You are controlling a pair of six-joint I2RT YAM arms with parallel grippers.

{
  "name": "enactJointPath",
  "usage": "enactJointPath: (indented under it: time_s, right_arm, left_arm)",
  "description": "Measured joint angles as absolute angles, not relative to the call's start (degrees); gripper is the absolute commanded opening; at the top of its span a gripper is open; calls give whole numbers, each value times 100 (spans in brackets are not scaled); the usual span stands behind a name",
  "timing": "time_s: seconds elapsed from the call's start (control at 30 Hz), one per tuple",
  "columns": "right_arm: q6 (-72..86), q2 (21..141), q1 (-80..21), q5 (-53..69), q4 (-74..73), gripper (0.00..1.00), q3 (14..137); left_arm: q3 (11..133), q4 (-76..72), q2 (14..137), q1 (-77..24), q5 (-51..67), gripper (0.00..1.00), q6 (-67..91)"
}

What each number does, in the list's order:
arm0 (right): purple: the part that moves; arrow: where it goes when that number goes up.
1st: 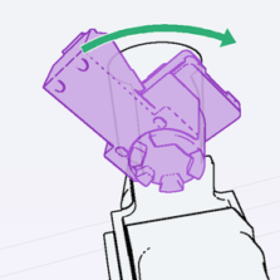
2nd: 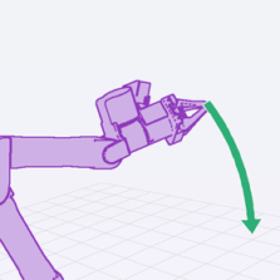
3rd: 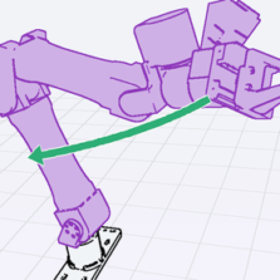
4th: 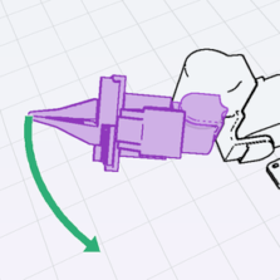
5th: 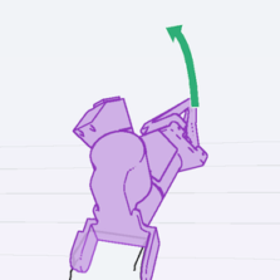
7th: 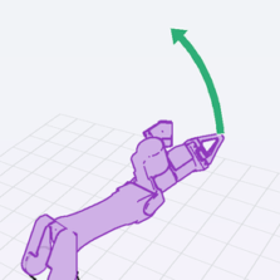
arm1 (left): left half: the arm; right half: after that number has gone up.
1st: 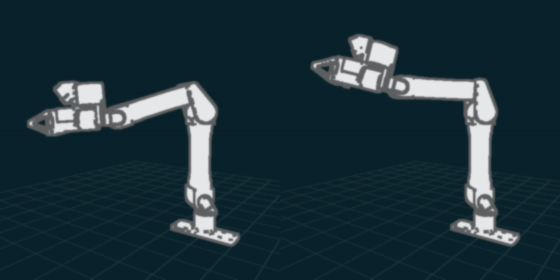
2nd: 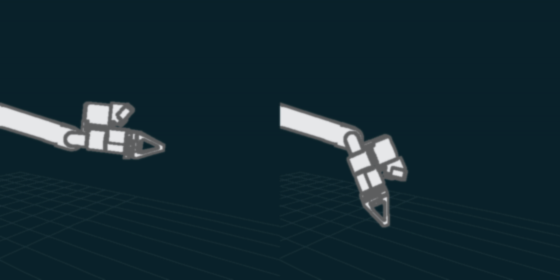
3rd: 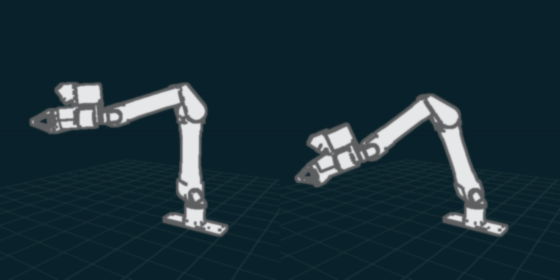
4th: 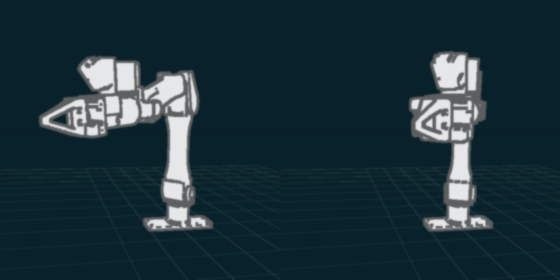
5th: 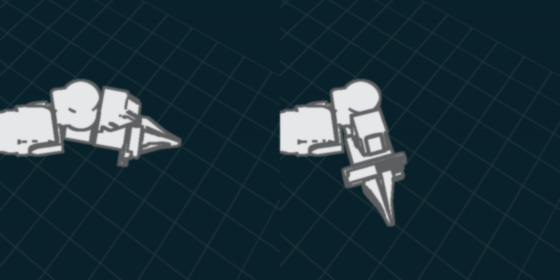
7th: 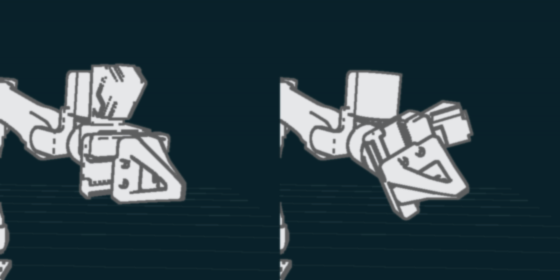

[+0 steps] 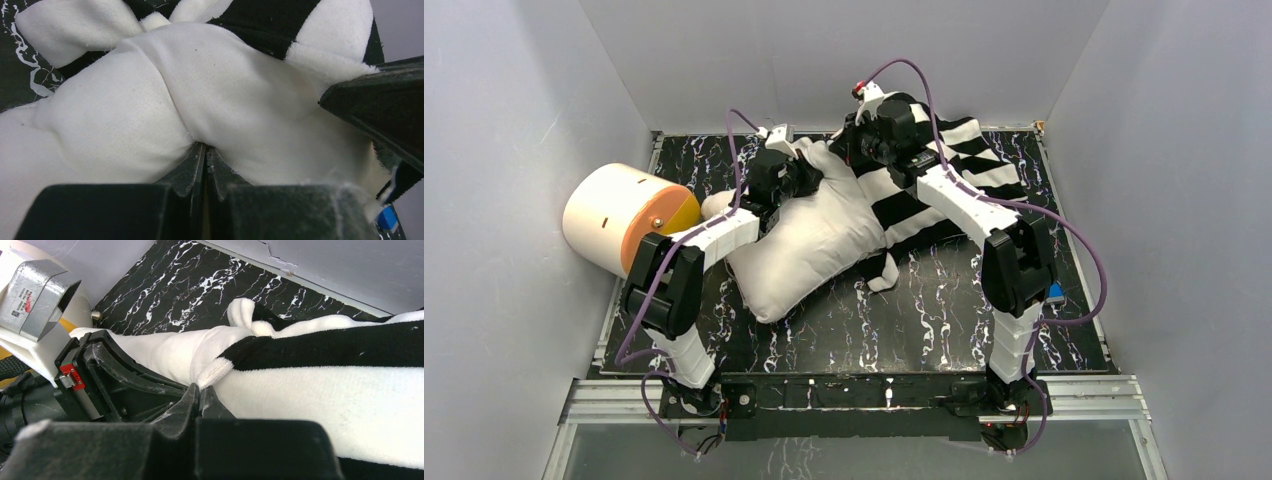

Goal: Put the pillow into the pillowcase
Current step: Stuff the pillow into the pillowcase.

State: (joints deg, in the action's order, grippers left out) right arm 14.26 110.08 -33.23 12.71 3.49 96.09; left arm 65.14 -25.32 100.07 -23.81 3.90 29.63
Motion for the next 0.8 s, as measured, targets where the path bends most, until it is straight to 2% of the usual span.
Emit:
enactJointPath:
  time_s: [0.47, 0.67, 0.73, 0.8]
  right_arm:
    - [1140, 10696, -3227, 1358, 93, 0, 9504]
    - [1614, 11109, -3197, 1741, 301, 0, 9961]
    - [1846, 11177, -3197, 1850, 425, 4, 9929]
    - [1944, 11181, -3192, 1903, 489, 14, 9832]
  left_arm:
    - [6222, -3035, 9806, -2381, 832, 0, 3728]
    - [6219, -3695, 10007, -2379, 1306, 0, 4276]
    - [6219, -3776, 10086, -2377, 1374, 0, 4359]
    - [6219, -3789, 10121, -2377, 1426, 0, 4379]
